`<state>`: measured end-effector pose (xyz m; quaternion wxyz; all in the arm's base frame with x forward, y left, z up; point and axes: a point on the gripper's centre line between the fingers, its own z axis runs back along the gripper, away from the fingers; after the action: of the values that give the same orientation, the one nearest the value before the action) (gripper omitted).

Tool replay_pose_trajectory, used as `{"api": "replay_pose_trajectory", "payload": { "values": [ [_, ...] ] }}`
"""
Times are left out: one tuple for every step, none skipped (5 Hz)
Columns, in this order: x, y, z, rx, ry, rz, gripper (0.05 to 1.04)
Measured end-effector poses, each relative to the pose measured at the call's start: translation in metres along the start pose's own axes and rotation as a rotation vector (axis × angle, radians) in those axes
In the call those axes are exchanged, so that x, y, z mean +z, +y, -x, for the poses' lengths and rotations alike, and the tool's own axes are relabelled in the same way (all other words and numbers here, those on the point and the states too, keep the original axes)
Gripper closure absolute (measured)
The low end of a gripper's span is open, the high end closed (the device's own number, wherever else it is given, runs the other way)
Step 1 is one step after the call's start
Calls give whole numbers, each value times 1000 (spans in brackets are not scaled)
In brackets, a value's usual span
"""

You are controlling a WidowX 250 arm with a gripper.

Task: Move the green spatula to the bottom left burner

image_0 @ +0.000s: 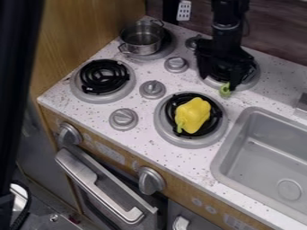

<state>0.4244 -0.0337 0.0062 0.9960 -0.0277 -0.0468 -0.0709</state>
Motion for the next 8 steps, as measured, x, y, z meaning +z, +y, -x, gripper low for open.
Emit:
{"api": "replay_pose_trajectory", "payload": {
  "values": [
    [-16,-7,-23,-46,-24,-10,83],
    [-33,-8,-37,-61,-49,-13,83],
    [-47,-6,-51,-67,-50,-19,83],
    [-53,-2,-50,-66,-30,-34,87],
    [-58,0,-49,-92,-60,-9,118],
    [-58,2,-50,-117,-85,1,390],
    [-60,1,-48,-123,-81,9,685],
    [-59,2,-43,-131,-88,4,776]
  ]
}}
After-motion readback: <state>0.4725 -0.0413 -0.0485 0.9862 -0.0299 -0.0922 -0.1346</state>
